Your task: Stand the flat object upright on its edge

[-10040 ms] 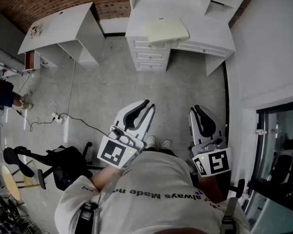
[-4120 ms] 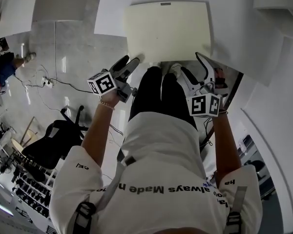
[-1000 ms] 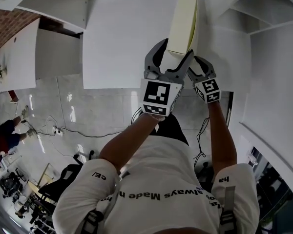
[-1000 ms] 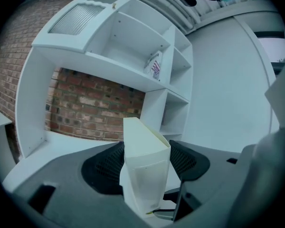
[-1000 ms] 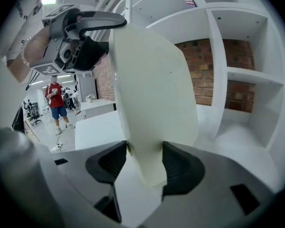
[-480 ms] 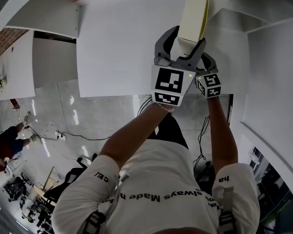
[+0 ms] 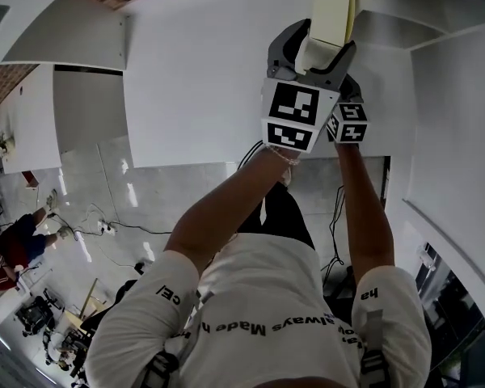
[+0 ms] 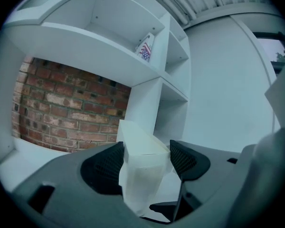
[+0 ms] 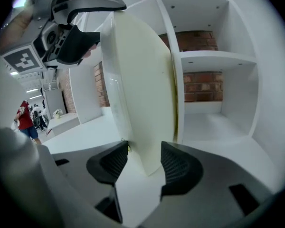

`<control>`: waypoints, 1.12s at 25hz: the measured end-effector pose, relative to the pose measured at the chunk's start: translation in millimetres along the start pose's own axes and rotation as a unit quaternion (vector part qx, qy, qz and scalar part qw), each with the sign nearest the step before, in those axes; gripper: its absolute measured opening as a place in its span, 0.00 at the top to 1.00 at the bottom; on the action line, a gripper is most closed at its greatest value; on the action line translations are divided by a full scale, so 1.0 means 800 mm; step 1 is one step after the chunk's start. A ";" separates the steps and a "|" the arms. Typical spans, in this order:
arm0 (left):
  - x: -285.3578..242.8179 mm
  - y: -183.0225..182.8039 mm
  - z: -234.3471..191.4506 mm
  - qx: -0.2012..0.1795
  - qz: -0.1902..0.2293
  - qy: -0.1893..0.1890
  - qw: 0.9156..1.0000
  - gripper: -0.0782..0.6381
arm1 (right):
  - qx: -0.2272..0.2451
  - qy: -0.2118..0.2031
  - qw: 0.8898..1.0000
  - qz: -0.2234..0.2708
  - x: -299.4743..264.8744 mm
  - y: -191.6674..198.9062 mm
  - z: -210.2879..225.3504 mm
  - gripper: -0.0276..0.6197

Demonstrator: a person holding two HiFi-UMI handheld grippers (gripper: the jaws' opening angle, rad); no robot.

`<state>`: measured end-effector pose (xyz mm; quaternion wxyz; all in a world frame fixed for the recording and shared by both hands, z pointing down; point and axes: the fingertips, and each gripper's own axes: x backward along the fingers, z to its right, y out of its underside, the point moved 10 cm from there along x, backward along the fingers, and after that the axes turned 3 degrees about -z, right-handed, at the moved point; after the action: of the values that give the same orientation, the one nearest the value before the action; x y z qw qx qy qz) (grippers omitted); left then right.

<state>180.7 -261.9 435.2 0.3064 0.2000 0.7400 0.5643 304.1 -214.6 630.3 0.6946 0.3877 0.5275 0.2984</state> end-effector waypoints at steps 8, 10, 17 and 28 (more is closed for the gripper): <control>-0.057 -0.013 -0.012 0.037 -0.002 0.053 0.998 0.47 | -0.042 0.055 0.998 0.004 -0.025 -0.020 0.041 0.64; -0.068 -0.014 -0.018 0.047 -0.006 0.066 0.997 0.47 | -0.051 0.066 0.996 0.003 -0.031 -0.025 0.050 0.64; -0.099 -0.018 -0.034 0.057 -0.021 0.100 0.993 0.47 | -0.063 0.094 0.994 -0.008 -0.051 -0.045 0.073 0.64; -0.102 -0.030 -0.058 0.081 -0.041 0.130 0.987 0.47 | -0.049 0.107 0.993 -0.020 -0.055 -0.065 0.081 0.64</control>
<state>210.4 -354.3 438.7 0.2131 0.1181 0.8246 0.5105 354.9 -292.3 617.2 0.6584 0.3080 0.5911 0.3497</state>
